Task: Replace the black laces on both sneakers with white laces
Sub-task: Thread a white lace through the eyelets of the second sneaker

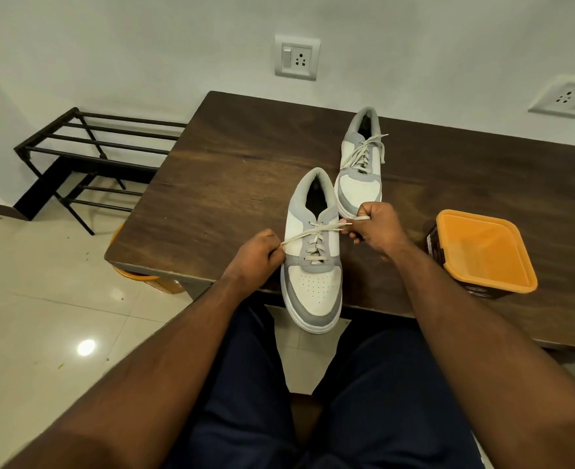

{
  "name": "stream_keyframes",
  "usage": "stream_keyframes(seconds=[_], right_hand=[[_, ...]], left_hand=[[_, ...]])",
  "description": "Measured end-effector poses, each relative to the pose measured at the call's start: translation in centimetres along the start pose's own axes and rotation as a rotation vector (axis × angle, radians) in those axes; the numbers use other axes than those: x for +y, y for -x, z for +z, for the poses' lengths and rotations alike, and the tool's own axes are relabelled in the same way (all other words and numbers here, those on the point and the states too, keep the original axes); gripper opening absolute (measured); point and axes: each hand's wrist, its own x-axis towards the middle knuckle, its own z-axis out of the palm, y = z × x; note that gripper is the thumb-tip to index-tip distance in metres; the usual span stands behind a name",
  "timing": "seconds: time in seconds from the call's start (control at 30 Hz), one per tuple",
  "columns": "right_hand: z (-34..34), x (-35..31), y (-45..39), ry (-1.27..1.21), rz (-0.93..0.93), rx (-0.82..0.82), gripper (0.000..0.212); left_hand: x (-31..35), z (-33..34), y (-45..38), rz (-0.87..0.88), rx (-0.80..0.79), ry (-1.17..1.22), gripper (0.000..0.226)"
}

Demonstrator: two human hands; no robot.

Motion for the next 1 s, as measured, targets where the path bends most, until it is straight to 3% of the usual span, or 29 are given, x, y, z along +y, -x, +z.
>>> stream_keyframes(seconds=[0.47, 0.57, 0.63, 0.77, 0.87, 1.0], right_hand=[[-0.6, -0.2, 0.1, 0.118, -0.047, 0.084, 0.040], [-0.3, -0.5, 0.7, 0.011, -0.034, 0.063, 0.030], [0.2, -0.1, 1.7, -0.178, 0.033, 0.024, 0.023], [2.3, 2.3, 4.8, -0.338, 0.070, 0.094, 0.061], [4.5, 3.3, 6.4, -0.394, 0.024, 0.117, 0.060], [6.0, 2.5, 6.0, -0.436, -0.058, 0.119, 0.043]], left_hand=[[0.5, -3.4, -1.0, 0.069, -0.106, -0.237, 0.024], [0.6, -2.7, -0.7, 0.011, -0.105, -0.242, 0.023], [0.5, -1.7, 0.0, -0.056, -0.038, -0.161, 0.023], [1.9, 1.1, 2.6, -0.163, 0.197, 0.191, 0.064], [3.5, 3.0, 3.0, -0.060, 0.227, 0.286, 0.060], [3.7, 3.5, 1.2, -0.065, 0.234, 0.287, 0.057]])
